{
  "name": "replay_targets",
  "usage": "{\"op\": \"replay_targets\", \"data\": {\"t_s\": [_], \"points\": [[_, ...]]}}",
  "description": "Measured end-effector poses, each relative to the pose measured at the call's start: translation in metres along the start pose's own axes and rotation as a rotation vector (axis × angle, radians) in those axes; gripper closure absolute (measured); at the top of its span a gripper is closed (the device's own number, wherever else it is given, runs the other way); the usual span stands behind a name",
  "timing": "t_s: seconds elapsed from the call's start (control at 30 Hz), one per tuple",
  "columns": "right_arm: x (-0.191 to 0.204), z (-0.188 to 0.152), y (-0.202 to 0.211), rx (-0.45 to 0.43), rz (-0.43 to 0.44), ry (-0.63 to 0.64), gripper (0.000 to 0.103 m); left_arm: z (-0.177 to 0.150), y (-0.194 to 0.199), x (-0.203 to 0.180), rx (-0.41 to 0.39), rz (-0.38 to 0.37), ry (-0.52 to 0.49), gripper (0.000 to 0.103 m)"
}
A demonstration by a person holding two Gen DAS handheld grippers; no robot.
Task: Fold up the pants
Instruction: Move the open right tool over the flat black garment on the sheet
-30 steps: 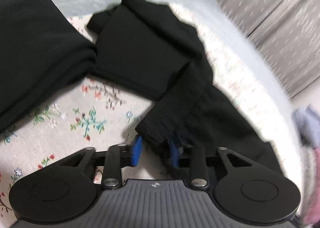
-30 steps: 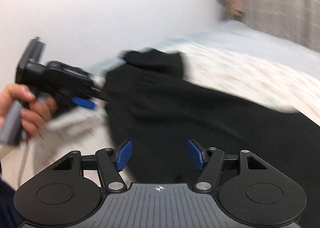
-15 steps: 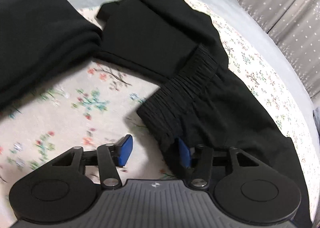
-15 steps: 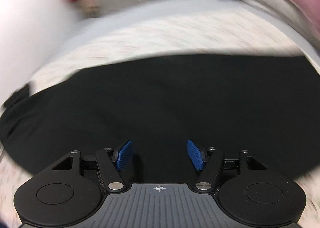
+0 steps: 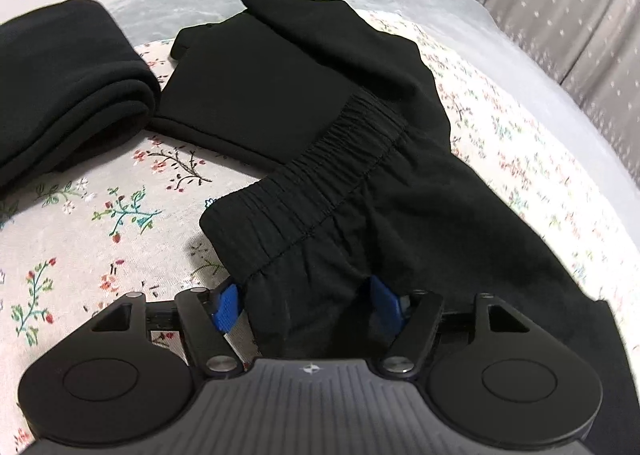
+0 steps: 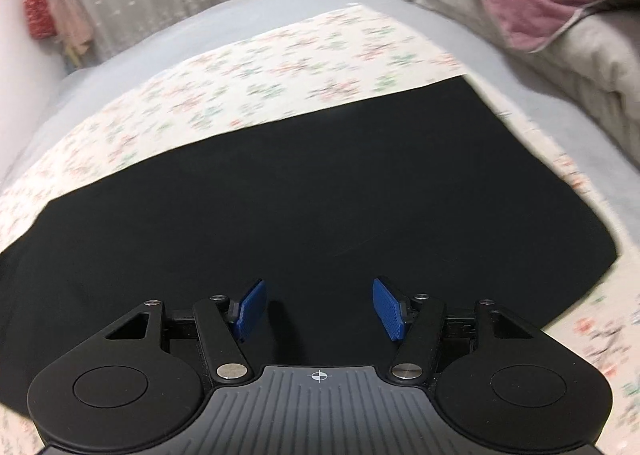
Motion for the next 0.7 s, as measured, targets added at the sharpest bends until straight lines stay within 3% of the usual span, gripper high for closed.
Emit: {"op": "replay_targets", "data": {"t_s": [0.23,0.3,0.5,0.7], "points": [[-0.028,0.016,0.010,-0.040,0.039,-0.096,0.043,-0.009,0.017,-0.001,0.012,-0.064,0.088,0.016],[-0.021,0.017,0.014,-0.046,0.061,-0.080,0.043,-0.013,0.019,-0.003,0.026,-0.083,0.112,0.015],[0.001,0.019,0.018,-0.070,0.114,-0.016,0.040,-0.023,-0.001,-0.020,0.069,-0.112,0.101,0.000],[0.012,0.012,0.013,-0.050,0.105,0.024,0.040,-0.018,-0.010,-0.030,0.024,-0.096,0.096,0.002]]}}
Point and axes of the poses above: each gripper's, at about its wrist camera, not at the fingertips, and y roughly against the way its jaws point, x to its left, z to its top, the point moved 10 cm from there along -y, roughly the way its jaws point
